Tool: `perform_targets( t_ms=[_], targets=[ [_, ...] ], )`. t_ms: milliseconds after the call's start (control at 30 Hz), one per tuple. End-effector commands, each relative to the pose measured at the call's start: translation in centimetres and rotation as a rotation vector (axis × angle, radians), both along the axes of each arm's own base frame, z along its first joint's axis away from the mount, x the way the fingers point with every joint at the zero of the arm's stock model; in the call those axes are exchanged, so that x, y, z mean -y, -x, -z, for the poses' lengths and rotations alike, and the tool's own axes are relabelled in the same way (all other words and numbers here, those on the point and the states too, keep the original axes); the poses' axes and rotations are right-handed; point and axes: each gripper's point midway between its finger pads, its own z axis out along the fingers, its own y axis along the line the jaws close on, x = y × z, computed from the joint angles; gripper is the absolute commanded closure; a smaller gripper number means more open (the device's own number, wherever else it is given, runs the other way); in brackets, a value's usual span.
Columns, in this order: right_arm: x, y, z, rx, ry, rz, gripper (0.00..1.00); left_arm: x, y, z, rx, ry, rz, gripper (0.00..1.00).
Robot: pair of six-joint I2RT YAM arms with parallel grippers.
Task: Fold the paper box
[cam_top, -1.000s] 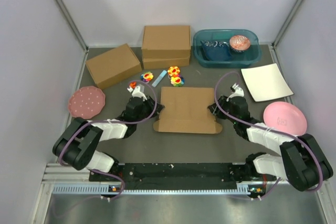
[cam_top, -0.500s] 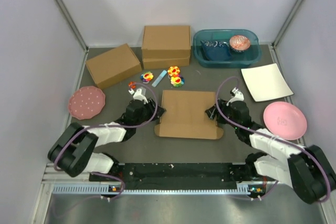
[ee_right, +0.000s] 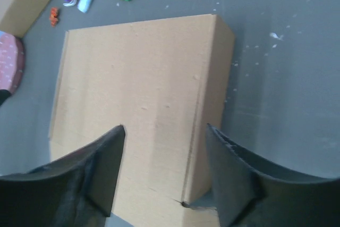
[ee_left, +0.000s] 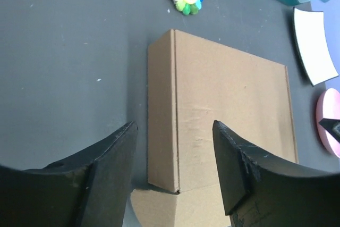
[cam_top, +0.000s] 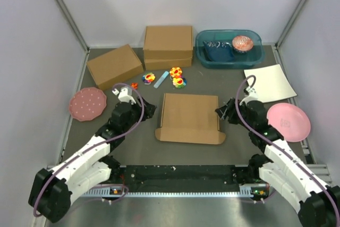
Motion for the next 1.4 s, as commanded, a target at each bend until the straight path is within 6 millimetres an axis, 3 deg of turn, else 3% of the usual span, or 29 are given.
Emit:
perform_targets(
  t_ms=[0, 67, 133, 200, 300, 367, 500, 767, 800, 1033, 1167, 1200, 1267, 1333, 1367],
  targets=[
    [1.9, 0.7, 2.6, -0.058, 0.036, 0.063, 0.46, -1.8, 0.5, 3.0, -0.049, -0.053, -0.053, 0.4],
    [1.9, 1.0, 3.7, -0.083, 0.03, 0.069, 0.62, -2.1, 0.6, 4.8, -0.084, -0.05, -0.064, 0.46],
    [1.9, 1.3, 4.8, -0.105, 0.03, 0.071, 0.66, -1.8, 0.7, 6.1, -0.128, -0.055, -0.05, 0.49],
    [1.3, 1.6, 4.6, -0.095, 0.005, 0.04, 0.61, -1.1, 0.8, 6.1, -0.138, -0.043, -0.017, 0.46],
    [0.7, 1.9, 4.1, -0.079, -0.047, 0.026, 0.4, -0.4, 0.9, 5.2, -0.093, 0.025, 0.001, 0.37],
    [0.6, 2.1, 4.0, -0.076, -0.075, 0.033, 0.34, -0.2, 0.6, 4.4, -0.046, 0.069, -0.004, 0.31],
    [0.5, 2.9, 5.6, -0.101, -0.09, 0.022, 0.33, 0.8, 1.3, 5.1, -0.072, 0.103, 0.05, 0.3],
    [-1.0, 3.9, 7.9, -0.137, -0.149, -0.054, 0.53, 3.1, 3.0, 8.2, -0.169, 0.151, 0.186, 0.41],
    [-1.1, 3.8, 7.8, -0.135, -0.147, -0.057, 0.54, 2.9, 3.5, 9.2, -0.194, 0.143, 0.184, 0.45],
    [-0.8, 4.0, 8.2, -0.166, -0.131, -0.031, 0.69, 2.4, 4.4, 11.1, -0.218, 0.117, 0.182, 0.61],
    [-0.7, 4.7, 8.9, -0.213, -0.111, -0.018, 0.71, 2.0, 4.7, 11.9, -0.233, 0.092, 0.179, 0.65],
    [-0.8, 4.8, 8.8, -0.209, -0.115, -0.02, 0.69, 2.0, 4.8, 12.0, -0.234, 0.094, 0.18, 0.64],
    [-0.5, 4.8, 8.4, -0.212, -0.12, -0.001, 0.55, 2.0, 4.6, 11.6, -0.223, 0.103, 0.173, 0.56],
    [-0.3, 4.6, 7.2, -0.188, -0.121, 0.017, 0.4, 1.8, 3.9, 10.5, -0.197, 0.098, 0.153, 0.5],
    [-0.2, 3.9, 5.4, -0.152, -0.122, 0.031, 0.37, 1.8, 3.6, 9.4, -0.169, 0.102, 0.147, 0.48]
  ],
)
